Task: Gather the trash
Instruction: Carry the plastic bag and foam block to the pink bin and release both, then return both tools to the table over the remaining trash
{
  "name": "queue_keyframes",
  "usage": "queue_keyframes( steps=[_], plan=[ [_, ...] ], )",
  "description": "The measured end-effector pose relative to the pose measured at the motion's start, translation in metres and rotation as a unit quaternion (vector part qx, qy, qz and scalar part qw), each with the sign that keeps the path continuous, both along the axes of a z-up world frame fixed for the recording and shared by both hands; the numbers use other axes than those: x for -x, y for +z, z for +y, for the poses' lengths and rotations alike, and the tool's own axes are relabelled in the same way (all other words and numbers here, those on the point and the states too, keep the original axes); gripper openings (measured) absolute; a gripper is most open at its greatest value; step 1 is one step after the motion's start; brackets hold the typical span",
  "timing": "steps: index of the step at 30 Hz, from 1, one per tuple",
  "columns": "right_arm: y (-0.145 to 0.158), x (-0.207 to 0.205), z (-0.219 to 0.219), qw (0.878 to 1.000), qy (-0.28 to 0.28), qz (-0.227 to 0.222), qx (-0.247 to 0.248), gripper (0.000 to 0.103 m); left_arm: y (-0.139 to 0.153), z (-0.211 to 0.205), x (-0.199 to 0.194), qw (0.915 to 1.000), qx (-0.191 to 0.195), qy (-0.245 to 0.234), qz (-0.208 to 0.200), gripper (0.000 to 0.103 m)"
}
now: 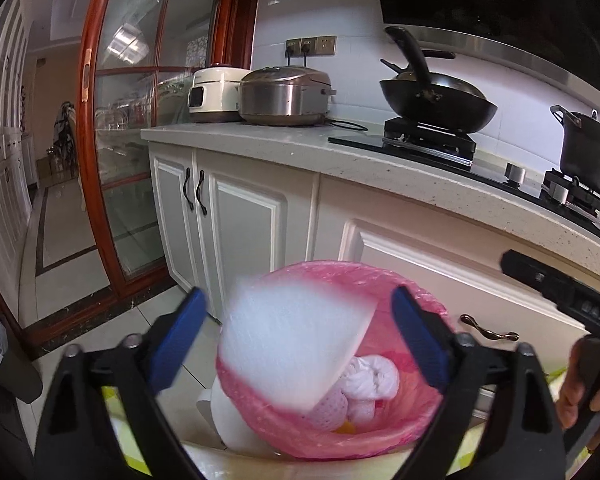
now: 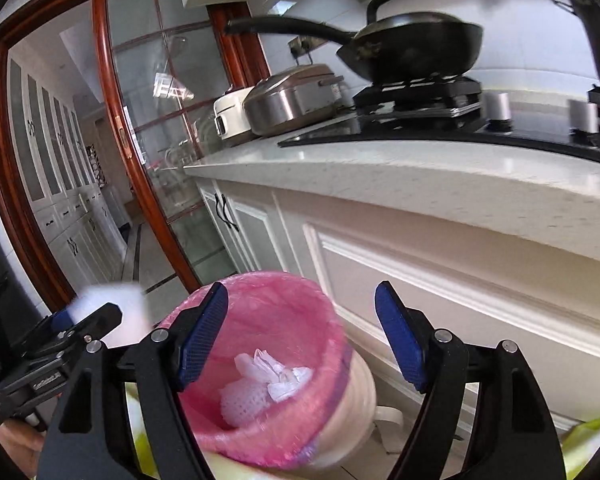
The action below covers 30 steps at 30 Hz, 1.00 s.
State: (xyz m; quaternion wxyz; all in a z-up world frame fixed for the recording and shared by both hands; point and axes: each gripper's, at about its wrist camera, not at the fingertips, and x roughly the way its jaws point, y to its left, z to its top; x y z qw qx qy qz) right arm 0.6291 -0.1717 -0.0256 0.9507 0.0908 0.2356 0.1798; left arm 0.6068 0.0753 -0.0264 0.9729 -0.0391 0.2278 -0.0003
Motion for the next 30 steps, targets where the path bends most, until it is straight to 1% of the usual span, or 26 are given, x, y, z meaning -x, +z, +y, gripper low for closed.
queue_keyframes(
  steps=[2, 6, 8, 12, 14, 17, 20, 23, 25, 26, 30],
  plan=[
    [0.004, 0.008, -0.007, 1.000, -0.003, -0.003, 0.004, 0.072, 0.005, -0.007, 0.003, 1.0000, 0.006, -0.005, -0.002, 0.095],
    [0.014, 0.032, -0.016, 1.000, -0.006, -0.005, 0.012, 0.072, 0.021, -0.017, 0.020, 0.9999, 0.005, -0.011, -0.012, 0.095],
    [0.019, 0.047, -0.019, 1.000, -0.005, -0.009, 0.014, 0.072, 0.031, -0.019, 0.035, 0.9997, 0.007, -0.013, -0.018, 0.095],
    [0.033, 0.097, -0.026, 1.000, 0.001, -0.020, 0.011, 0.072, 0.049, -0.019, 0.076, 0.9995, 0.008, -0.012, -0.029, 0.095],
    [0.035, 0.121, -0.027, 1.000, 0.004, -0.020, 0.014, 0.072, 0.057, -0.015, 0.105, 0.9994, 0.006, -0.009, -0.032, 0.096],
    [0.037, 0.167, -0.026, 0.999, 0.012, -0.022, 0.023, 0.072, 0.066, -0.010, 0.149, 0.9993, -0.002, 0.000, -0.038, 0.098],
    [0.037, 0.215, -0.026, 0.999, 0.016, -0.028, 0.029, 0.072, 0.069, -0.004, 0.200, 0.9990, -0.005, 0.004, -0.044, 0.098],
    [0.032, 0.259, -0.026, 0.999, 0.019, -0.027, 0.029, 0.072, 0.065, 0.001, 0.246, 0.9991, -0.001, 0.005, -0.043, 0.098],
    [0.027, 0.285, -0.025, 0.999, 0.018, -0.024, 0.031, 0.072, 0.061, 0.001, 0.276, 0.9989, -0.009, 0.007, -0.046, 0.098],
    [0.024, 0.295, -0.024, 0.999, 0.018, -0.021, 0.031, 0.072, 0.057, 0.000, 0.294, 0.9987, -0.015, 0.011, -0.047, 0.098],
    [0.006, 0.339, -0.023, 1.000, 0.016, 0.003, 0.019, 0.072, 0.041, 0.000, 0.346, 0.9987, -0.021, 0.012, -0.046, 0.098]
  ],
)
